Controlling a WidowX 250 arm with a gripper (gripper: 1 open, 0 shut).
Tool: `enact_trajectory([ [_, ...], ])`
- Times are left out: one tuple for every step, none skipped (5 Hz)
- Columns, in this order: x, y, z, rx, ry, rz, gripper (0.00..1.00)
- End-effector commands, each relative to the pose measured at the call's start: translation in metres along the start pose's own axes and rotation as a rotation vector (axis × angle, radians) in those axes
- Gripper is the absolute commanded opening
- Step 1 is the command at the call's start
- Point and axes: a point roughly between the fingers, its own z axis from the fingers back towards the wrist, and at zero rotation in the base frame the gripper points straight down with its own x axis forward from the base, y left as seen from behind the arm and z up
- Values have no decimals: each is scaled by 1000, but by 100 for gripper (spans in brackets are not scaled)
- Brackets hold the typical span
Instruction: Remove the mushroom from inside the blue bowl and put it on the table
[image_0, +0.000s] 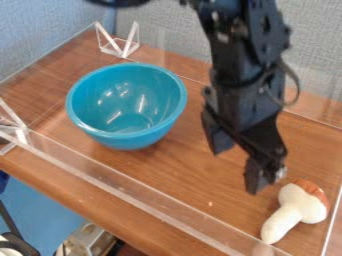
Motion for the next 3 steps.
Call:
enact_trajectory([
  [2,-8,-1,0,-36,-10,100],
  [0,-12,-10,-4,-33,-8,100],
  [-1,-6,-13,12,-36,75,100],
])
